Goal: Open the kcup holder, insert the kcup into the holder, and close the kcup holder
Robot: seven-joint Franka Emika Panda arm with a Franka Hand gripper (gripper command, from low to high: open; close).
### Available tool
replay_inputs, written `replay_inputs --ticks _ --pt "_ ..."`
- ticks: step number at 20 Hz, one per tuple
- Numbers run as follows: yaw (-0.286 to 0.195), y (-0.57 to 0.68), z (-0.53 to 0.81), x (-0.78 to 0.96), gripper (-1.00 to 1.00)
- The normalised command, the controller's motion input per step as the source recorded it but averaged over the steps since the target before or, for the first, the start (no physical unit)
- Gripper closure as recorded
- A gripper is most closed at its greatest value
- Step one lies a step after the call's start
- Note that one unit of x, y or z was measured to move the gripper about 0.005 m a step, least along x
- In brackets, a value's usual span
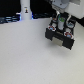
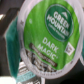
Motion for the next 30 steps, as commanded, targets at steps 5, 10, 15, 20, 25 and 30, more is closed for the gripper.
replay_inputs --ticks 5,10,15,20,25,30 --pt "0.016 0.06 -0.08 0.07 1.0" --pt "0.023 0.01 -0.18 -0.01 1.0" --pt "0.013 0.06 -0.14 0.05 1.0" --pt "0.012 0.1 -0.13 0.12 1.0" --pt "0.022 0.14 -0.02 0.14 -1.0" --pt "0.056 0.08 0.23 0.15 -1.0"
